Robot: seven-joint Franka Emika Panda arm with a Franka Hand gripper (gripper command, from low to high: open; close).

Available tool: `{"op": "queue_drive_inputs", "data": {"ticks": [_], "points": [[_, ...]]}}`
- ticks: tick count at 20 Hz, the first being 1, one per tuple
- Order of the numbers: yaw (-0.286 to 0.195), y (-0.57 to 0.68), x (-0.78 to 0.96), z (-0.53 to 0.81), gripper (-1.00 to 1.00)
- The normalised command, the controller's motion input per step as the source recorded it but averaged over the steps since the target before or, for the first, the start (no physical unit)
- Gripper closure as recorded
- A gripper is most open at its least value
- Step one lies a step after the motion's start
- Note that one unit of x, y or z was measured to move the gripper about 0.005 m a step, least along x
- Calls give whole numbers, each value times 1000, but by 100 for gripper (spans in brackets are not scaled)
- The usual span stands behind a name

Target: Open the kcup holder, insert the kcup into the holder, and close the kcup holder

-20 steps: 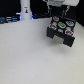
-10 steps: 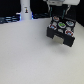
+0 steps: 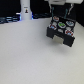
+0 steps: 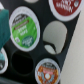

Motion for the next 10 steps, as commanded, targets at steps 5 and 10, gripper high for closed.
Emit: {"op": "queue_drive_inputs", "data": {"ticks": [5,10], "points": [[7,-286,757,-94,-100],[23,-353,763,28,-100]]}}
